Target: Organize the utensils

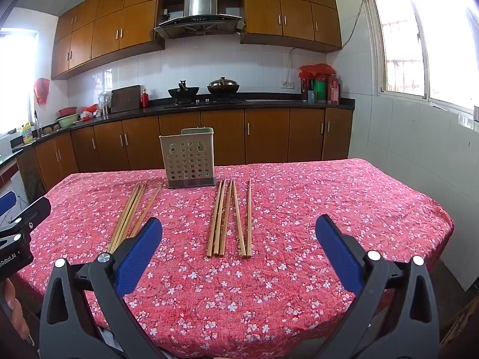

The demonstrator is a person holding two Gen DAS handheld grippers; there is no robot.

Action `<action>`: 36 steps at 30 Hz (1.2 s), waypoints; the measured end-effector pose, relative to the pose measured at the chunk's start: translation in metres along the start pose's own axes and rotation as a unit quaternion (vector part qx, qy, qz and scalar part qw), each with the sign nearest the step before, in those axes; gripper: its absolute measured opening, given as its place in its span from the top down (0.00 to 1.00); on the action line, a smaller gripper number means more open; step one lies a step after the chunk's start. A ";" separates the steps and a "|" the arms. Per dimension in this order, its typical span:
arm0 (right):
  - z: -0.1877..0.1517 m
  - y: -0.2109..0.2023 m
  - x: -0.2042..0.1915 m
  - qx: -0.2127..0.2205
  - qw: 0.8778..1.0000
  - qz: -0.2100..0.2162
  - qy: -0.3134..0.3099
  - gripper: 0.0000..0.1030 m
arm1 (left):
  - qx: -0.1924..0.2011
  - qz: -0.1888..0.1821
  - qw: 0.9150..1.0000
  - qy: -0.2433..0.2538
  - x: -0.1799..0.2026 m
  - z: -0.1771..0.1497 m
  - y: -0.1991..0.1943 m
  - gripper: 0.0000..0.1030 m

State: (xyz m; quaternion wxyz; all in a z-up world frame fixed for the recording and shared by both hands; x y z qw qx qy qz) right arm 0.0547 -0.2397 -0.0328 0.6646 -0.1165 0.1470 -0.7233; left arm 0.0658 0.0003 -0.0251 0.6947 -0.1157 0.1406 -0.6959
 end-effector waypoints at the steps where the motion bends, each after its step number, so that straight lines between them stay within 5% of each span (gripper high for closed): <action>1: 0.000 0.000 0.000 0.000 1.000 0.000 0.000 0.02 | 0.000 0.000 1.000 0.000 0.000 0.000 0.000 0.04; 36: -0.001 0.000 0.001 -0.001 1.000 0.001 0.002 0.02 | 0.001 -0.001 1.000 -0.002 -0.002 0.000 -0.001 0.04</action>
Point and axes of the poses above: each gripper's, at about its wrist camera, not at the fingertips, and y roughly the way its jaws point, x to its right, z to its top, the point moved 7 cm from there along y, roughly the way its jaws point
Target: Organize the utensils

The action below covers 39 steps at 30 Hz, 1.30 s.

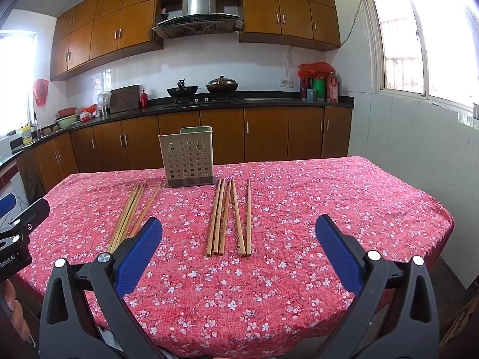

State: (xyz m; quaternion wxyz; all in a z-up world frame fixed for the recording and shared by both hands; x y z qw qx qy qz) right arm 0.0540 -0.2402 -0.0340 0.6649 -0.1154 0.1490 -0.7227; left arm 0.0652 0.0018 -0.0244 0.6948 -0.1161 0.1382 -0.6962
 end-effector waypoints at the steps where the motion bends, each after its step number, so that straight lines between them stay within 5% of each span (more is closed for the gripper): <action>1: 0.000 0.000 0.000 0.000 1.000 0.000 0.000 0.02 | 0.000 0.000 1.000 0.000 0.000 0.000 0.000 0.04; 39: -0.001 0.000 0.000 -0.002 1.000 0.000 0.000 0.02 | -0.001 -0.001 1.000 0.000 0.000 0.000 0.001 0.04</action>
Point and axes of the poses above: each gripper's, at about its wrist camera, not at the fingertips, and y roughly the way its jaws point, x to its right, z to its top, the point moved 7 cm from there along y, roughly the way its jaws point
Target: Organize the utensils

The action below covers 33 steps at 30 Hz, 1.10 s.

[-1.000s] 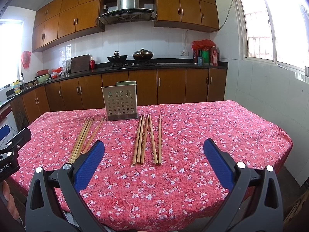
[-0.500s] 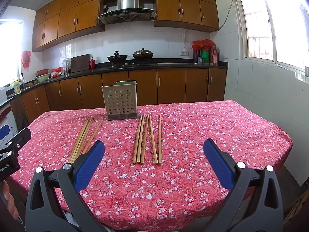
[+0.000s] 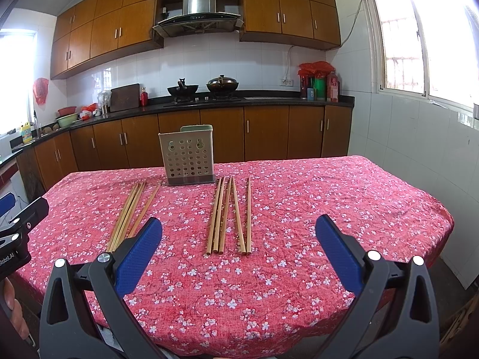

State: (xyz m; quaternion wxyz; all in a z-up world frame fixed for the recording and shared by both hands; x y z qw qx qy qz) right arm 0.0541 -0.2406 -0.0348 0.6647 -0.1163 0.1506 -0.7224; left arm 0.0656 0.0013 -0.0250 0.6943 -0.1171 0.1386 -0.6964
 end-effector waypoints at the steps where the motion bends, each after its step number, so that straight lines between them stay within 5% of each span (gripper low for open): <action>1: 0.000 0.000 0.000 0.000 1.000 0.000 0.000 0.02 | 0.000 0.000 1.000 0.000 0.000 0.000 0.000 0.04; 14: 0.001 -0.001 0.000 -0.001 1.000 0.000 0.000 0.02 | -0.002 0.001 1.000 -0.001 0.000 0.000 0.000 0.04; 20: 0.001 0.014 0.007 -0.024 1.000 -0.004 0.003 0.02 | -0.050 -0.001 0.999 -0.018 -0.004 -0.015 0.024 0.04; 23: -0.007 0.042 0.018 -0.061 0.998 -0.020 0.010 0.10 | -0.093 0.006 0.995 -0.033 -0.013 -0.023 0.046 0.04; 28: -0.017 0.108 0.041 -0.155 0.987 -0.016 0.031 0.48 | -0.150 0.011 0.987 -0.054 -0.036 -0.028 0.088 0.04; 33: -0.026 0.164 0.045 -0.217 0.975 0.003 0.044 0.66 | -0.185 0.001 0.981 -0.064 -0.046 -0.031 0.128 0.27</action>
Point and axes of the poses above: each gripper's, at about its wrist camera, not at the fingertips, and y roughly the way its jaws point, x to its right, z to its top, the point moved 7 cm from there along y, roughly the way its jaws point
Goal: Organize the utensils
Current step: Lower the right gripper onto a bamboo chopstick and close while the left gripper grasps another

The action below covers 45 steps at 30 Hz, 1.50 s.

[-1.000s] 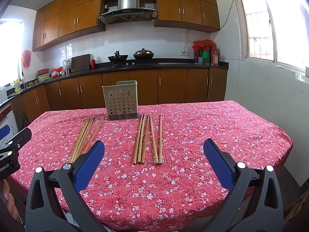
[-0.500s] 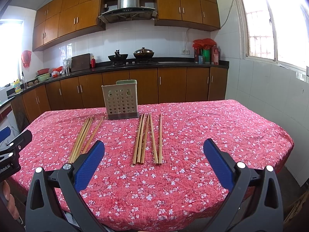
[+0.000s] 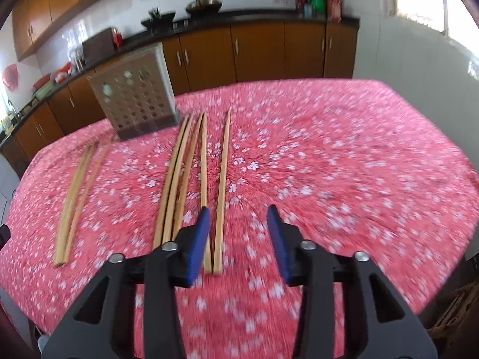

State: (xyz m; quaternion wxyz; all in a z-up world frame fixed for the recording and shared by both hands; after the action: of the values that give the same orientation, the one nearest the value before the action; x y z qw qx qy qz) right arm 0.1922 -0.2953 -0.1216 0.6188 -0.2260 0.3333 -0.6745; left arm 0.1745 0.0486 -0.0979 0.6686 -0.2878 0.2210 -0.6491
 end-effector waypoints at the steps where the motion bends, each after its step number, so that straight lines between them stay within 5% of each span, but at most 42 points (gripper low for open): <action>1: 0.001 0.009 -0.002 -0.010 1.000 0.004 -0.002 0.67 | -0.011 -0.007 1.000 -0.002 0.000 0.001 0.009 0.29; 5: 0.004 0.035 -0.010 -0.037 0.999 0.010 -0.013 0.69 | -0.045 -0.029 0.999 -0.013 0.004 0.004 0.040 0.38; 9: 0.002 0.053 -0.007 -0.047 0.999 0.000 -0.026 0.90 | -0.077 -0.056 0.995 -0.017 0.014 0.003 0.066 0.52; 17: 0.006 0.057 0.002 -0.042 0.998 -0.003 -0.039 0.92 | -0.114 -0.056 0.992 0.003 0.029 0.004 0.103 0.76; 30: 0.023 0.073 -0.004 -0.064 0.995 -0.021 -0.071 0.92 | -0.128 -0.021 0.991 0.032 0.022 0.013 0.122 0.85; 33: 0.020 0.071 -0.004 -0.062 0.995 -0.021 -0.070 0.92 | -0.128 -0.024 0.991 0.030 0.017 0.017 0.128 0.91; 45: 0.003 0.052 0.005 -0.026 0.999 -0.006 -0.041 0.92 | -0.108 -0.044 0.993 0.011 0.003 0.006 0.112 0.90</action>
State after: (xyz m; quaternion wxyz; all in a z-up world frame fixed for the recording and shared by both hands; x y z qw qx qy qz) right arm 0.2295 -0.3010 -0.1575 0.6218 -0.2714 0.3243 -0.6592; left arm 0.2619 0.0449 -0.1690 0.6018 -0.3608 0.2845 -0.6532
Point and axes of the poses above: each gripper's, at about its wrist camera, not at the fingertips, and y roughly the way its jaws point, x to its right, z to its top, the point moved 7 cm from there along y, roughly the way its jaws point
